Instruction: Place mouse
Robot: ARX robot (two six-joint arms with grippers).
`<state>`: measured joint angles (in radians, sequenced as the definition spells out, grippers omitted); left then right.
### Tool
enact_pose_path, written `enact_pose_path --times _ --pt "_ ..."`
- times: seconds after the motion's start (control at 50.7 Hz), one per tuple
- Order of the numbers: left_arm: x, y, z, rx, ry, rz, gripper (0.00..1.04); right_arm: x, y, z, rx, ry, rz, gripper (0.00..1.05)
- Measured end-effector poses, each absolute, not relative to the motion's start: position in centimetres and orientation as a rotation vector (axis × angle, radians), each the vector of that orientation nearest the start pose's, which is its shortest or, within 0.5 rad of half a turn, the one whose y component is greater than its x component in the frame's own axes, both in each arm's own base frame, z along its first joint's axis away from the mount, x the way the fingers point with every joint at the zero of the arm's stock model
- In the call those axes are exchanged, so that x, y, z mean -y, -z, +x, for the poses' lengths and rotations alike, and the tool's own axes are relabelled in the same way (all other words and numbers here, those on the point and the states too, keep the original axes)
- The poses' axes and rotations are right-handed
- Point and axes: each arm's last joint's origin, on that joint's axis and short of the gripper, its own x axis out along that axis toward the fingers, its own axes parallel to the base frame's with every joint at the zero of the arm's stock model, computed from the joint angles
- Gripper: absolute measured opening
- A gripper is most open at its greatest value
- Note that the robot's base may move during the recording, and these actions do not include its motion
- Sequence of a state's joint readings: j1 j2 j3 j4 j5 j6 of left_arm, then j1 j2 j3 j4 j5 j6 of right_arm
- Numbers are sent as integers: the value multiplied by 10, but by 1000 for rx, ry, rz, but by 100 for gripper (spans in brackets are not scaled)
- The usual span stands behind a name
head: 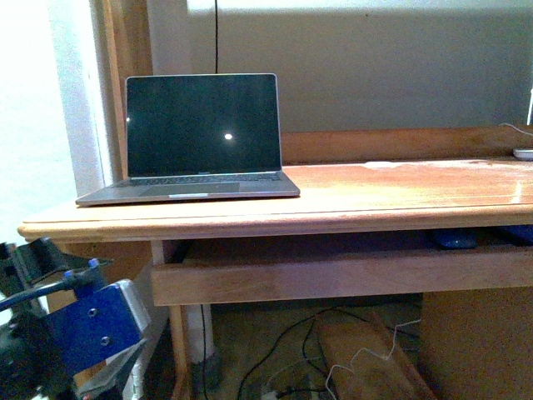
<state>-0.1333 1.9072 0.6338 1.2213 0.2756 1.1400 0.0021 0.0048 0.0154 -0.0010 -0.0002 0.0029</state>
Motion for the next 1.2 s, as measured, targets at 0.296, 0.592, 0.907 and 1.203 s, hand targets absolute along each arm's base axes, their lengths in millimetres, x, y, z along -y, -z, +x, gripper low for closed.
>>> enact_pose_path --times 0.296,0.592,0.907,1.203 --pt "65 -128 397 277 539 1236 97 0 -168 97 10 -3 3 97" --pt "88 -117 426 308 660 1223 97 0 -168 97 10 -2 3 97" --pt "91 -113 428 101 703 1198 97 0 -168 97 10 -3 3 97" --pt "98 -142 349 -219 940 845 97 0 -168 97 10 -3 3 97"
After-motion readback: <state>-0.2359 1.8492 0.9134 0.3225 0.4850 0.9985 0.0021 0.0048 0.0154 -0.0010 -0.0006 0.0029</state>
